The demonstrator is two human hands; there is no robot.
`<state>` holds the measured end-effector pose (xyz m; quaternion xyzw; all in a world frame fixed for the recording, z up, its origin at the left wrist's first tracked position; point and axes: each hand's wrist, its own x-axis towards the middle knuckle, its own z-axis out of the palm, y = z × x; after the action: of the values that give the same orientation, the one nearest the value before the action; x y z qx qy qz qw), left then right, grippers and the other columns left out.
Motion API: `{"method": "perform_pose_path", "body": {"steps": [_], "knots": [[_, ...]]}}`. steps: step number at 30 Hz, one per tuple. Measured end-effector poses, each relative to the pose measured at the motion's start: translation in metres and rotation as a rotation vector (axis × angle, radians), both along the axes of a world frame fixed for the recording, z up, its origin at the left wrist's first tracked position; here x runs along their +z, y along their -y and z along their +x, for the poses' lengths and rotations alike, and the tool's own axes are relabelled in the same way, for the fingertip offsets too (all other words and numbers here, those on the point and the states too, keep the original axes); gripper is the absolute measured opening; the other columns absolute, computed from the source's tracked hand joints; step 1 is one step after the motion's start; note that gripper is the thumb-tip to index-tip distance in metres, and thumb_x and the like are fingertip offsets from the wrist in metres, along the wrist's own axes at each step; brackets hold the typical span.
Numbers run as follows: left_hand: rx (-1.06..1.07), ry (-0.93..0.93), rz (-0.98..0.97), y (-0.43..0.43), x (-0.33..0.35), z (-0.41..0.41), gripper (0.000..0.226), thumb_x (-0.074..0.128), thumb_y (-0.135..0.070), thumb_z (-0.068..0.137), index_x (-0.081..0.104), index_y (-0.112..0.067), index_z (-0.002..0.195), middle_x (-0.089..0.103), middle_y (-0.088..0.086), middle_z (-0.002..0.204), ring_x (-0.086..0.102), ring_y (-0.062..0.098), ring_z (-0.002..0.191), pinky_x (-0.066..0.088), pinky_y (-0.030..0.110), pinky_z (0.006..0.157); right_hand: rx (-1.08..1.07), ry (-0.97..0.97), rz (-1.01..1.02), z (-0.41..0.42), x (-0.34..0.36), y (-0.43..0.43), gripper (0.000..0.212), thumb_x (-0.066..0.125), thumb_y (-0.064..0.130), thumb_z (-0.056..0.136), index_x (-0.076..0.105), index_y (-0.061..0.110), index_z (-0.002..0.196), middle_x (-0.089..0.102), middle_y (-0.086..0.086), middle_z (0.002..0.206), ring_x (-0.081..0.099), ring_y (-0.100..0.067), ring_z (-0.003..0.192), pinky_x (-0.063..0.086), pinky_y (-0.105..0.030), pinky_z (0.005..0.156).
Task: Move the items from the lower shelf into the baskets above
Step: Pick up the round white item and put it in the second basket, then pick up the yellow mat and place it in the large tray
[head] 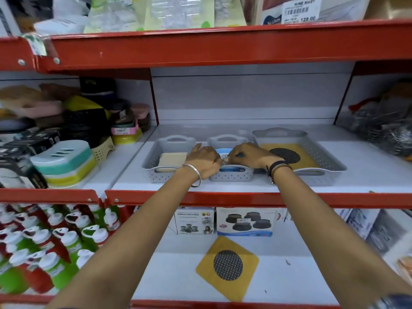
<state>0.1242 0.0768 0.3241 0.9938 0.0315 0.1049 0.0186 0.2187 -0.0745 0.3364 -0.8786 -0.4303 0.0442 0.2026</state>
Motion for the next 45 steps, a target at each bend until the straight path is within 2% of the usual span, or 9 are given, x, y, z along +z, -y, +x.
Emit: {"method": "perform_pose_path", "body": {"steps": [7,12,21,28,32,35,38,41,45], "knots": [[-0.174,0.571,-0.308,0.028,-0.011,-0.057,0.042,0.028,-0.025,0.086,0.063,-0.011,0.104,0.067,0.007,0.108,0.055,0.020,0.103,0.038,0.035,0.092,0.001,0.326,0.570,-0.054,-0.007,0.026,0.025,0.059,0.026,0.090,0.066,0.007,0.105,0.068,-0.008,0.103,0.062,-0.013,0.087,0.049,-0.023,0.081],[-0.332,0.730,-0.464,0.057,-0.069,-0.116,0.030,0.035,-0.010,0.088,0.063,0.000,0.094,0.066,0.013,0.095,0.054,0.021,0.094,0.038,0.029,0.084,0.014,0.293,0.781,-0.116,-0.061,0.058,0.013,0.061,0.014,0.089,0.068,0.003,0.089,0.070,-0.009,0.086,0.063,-0.018,0.079,0.051,-0.026,0.074],[-0.095,0.141,-0.687,0.057,-0.212,-0.131,0.029,0.036,-0.013,0.092,0.058,0.003,0.103,0.059,0.020,0.099,0.053,0.025,0.094,0.041,0.027,0.084,-0.304,-0.226,0.292,-0.150,-0.230,0.081,0.022,0.056,0.021,0.091,0.066,0.003,0.099,0.065,-0.018,0.107,0.066,-0.028,0.078,0.052,-0.034,0.070],[0.307,-0.459,-0.503,0.058,-0.296,-0.112,0.063,0.047,-0.023,0.091,0.017,-0.001,0.143,0.013,0.024,0.153,0.017,0.038,0.141,0.032,0.050,0.109,-0.576,-0.421,-0.267,-0.163,-0.304,0.068,0.042,0.054,0.024,0.086,0.045,-0.002,0.118,0.051,-0.022,0.122,0.052,-0.039,0.112,0.046,-0.044,0.090],[0.464,-0.458,-0.521,0.063,-0.311,-0.100,0.070,0.050,-0.028,0.090,0.016,0.005,0.141,0.025,0.026,0.144,0.026,0.041,0.132,0.035,0.050,0.103,-0.785,-0.558,-0.105,-0.154,-0.315,0.047,0.046,0.060,0.018,0.080,0.044,-0.003,0.117,0.050,-0.023,0.125,0.051,-0.039,0.115,0.046,-0.043,0.093],[0.663,-0.460,-0.719,0.045,-0.312,-0.088,0.051,0.055,-0.025,0.086,0.044,0.006,0.125,0.044,0.026,0.132,0.042,0.039,0.123,0.038,0.043,0.100,-0.934,-0.742,0.076,-0.138,-0.323,0.052,0.026,0.058,0.009,0.074,0.057,0.000,0.099,0.054,-0.026,0.120,0.055,-0.039,0.107,0.049,-0.039,0.088],[0.592,-0.389,-1.067,0.028,-0.307,-0.094,0.017,0.058,-0.010,0.083,0.061,0.001,0.096,0.060,0.021,0.094,0.059,0.032,0.085,0.049,0.035,0.069,-0.947,-0.807,0.193,-0.132,-0.322,0.068,0.011,0.063,0.008,0.068,0.052,0.009,0.069,0.062,-0.015,0.089,0.061,-0.032,0.088,0.051,-0.036,0.075],[0.513,-0.290,-1.317,0.028,-0.293,-0.121,0.016,0.057,-0.003,0.087,0.046,-0.005,0.099,0.055,0.007,0.086,0.053,0.016,0.068,0.049,0.018,0.047,-0.880,-0.813,0.329,-0.143,-0.313,0.077,0.021,0.069,0.008,0.075,0.050,0.011,0.080,0.058,-0.007,0.089,0.058,-0.026,0.089,0.050,-0.038,0.082],[0.359,-0.209,-1.420,0.034,-0.279,-0.158,0.021,0.059,0.006,0.083,0.051,-0.004,0.099,0.060,0.014,0.095,0.057,0.025,0.087,0.050,0.032,0.071,-0.679,-0.759,0.557,-0.167,-0.291,0.093,0.025,0.067,0.001,0.078,0.050,0.006,0.097,0.059,0.000,0.091,0.060,-0.027,0.092,0.054,-0.038,0.079]]}}
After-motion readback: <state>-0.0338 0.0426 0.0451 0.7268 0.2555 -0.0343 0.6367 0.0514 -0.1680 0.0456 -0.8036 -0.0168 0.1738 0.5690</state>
